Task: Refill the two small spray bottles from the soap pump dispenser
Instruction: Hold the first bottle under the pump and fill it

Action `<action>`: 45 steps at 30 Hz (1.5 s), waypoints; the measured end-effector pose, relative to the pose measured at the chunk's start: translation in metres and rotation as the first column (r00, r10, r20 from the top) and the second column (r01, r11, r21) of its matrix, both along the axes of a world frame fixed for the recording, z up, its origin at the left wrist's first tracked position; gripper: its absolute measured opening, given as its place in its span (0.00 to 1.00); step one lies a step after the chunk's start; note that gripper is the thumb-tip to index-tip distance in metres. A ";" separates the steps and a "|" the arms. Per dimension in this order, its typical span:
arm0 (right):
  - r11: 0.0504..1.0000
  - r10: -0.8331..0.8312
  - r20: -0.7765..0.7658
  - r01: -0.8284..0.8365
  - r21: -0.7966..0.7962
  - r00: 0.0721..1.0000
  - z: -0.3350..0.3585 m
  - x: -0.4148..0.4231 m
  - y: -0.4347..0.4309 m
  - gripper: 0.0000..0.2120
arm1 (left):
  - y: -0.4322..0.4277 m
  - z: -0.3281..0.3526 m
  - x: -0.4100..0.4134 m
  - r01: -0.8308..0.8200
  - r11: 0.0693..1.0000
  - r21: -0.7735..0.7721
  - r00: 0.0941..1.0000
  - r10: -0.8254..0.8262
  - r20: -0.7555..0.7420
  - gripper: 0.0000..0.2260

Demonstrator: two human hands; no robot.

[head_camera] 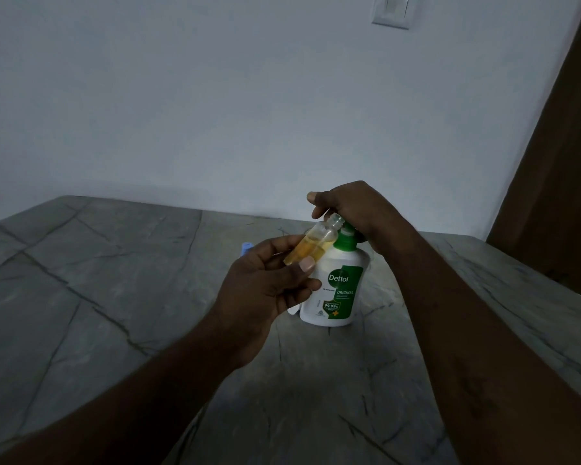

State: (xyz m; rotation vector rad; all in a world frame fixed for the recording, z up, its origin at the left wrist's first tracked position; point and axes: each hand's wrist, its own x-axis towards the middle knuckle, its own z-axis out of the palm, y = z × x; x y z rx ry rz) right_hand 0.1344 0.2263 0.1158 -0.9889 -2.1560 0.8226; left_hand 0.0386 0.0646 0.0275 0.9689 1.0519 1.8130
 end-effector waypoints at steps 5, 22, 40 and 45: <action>0.999 0.004 0.010 -0.004 -0.041 1.000 -0.002 0.000 -0.002 0.16 | 0.001 -0.003 -0.002 -0.003 1.000 0.025 1.000 0.003 0.000 0.19; 0.992 0.005 0.009 -0.006 0.123 1.000 0.005 0.001 -0.005 0.15 | 0.002 0.001 -0.005 -0.006 0.999 0.036 1.000 0.006 0.001 0.13; 0.999 0.017 -0.059 -0.014 0.050 0.998 0.003 0.000 -0.001 0.15 | 0.001 0.001 -0.003 -0.008 0.999 0.050 1.000 0.007 0.027 0.20; 1.000 0.019 -0.111 -0.020 -0.005 0.994 0.001 0.000 -0.002 0.15 | 0.000 0.002 -0.003 -0.004 0.999 0.050 0.999 0.002 0.033 0.19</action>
